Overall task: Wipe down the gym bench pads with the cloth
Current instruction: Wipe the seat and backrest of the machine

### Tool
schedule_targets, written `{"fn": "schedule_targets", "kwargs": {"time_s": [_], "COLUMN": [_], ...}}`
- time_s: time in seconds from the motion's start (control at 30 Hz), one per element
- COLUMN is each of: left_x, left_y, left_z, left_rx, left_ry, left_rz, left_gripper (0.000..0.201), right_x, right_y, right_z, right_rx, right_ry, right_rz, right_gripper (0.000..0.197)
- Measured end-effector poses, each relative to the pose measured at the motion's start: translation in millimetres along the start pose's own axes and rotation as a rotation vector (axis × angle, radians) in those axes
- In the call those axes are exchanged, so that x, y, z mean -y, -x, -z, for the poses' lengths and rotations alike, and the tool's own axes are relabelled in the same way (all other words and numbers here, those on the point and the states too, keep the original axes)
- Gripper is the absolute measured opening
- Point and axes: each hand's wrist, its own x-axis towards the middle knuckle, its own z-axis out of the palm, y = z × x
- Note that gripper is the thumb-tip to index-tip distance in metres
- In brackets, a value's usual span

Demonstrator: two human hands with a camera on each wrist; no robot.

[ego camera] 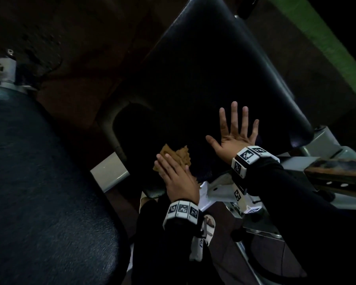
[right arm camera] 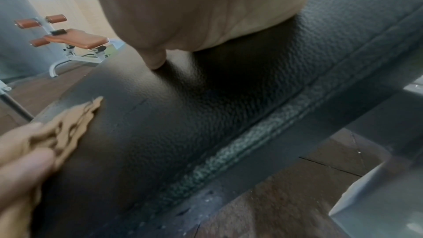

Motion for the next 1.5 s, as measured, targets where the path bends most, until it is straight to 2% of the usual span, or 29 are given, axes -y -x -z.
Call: {"fn": "schedule_targets", "kwargs": {"time_s": [0.1, 0.27, 0.53, 0.63, 0.73, 0.83, 0.97, 1.03, 1.13, 1.27, 1.4, 1.5], "left_x": [13, 24, 36, 35, 33, 21, -6, -8, 7, 34, 44, 41], "left_y": [-19, -41, -88, -106, -118, -119, -90, -67, -41, -32, -53, -85], "left_z": [5, 14, 28, 33, 34, 34, 24, 18, 15, 18, 26, 34], "left_rx": [-0.059, -0.179, -0.309, -0.304, -0.284, -0.235, -0.096, -0.054, -0.059, -0.109, -0.198, -0.194], "left_ry": [0.063, 0.247, 0.322, 0.283, 0.211, 0.1, 0.046, 0.025, 0.096, 0.168, 0.266, 0.254], "left_rz": [0.116, 0.507, 0.881, 0.881, 0.768, 0.54, 0.079, -0.021, 0.022, 0.209, 0.47, 0.609], "left_gripper": [0.064, 0.062, 0.053, 0.053, 0.055, 0.056, 0.055, 0.055, 0.056, 0.056, 0.053, 0.052], "right_x": [0, 1, 2, 3, 4, 3, 2, 2, 2, 1, 2, 2], "right_y": [0, 0, -1, -2, -2, -3, -5, -4, -4, -5, -4, -4], "right_z": [-2, -3, -5, -6, -7, -9, -10, -10, -11, -12, -10, -8], "right_rx": [-0.013, -0.036, -0.047, -0.053, -0.059, -0.068, -0.072, -0.077, -0.078, -0.061, -0.063, -0.054], "right_ry": [0.003, 0.011, 0.017, 0.014, 0.022, 0.032, 0.028, 0.026, 0.026, 0.022, 0.018, 0.024], "right_rz": [0.0, -0.012, -0.022, -0.018, -0.03, -0.036, -0.028, -0.026, -0.029, -0.031, -0.026, -0.023], "right_gripper": [0.086, 0.087, 0.087, 0.086, 0.085, 0.085, 0.085, 0.085, 0.085, 0.085, 0.086, 0.085]}}
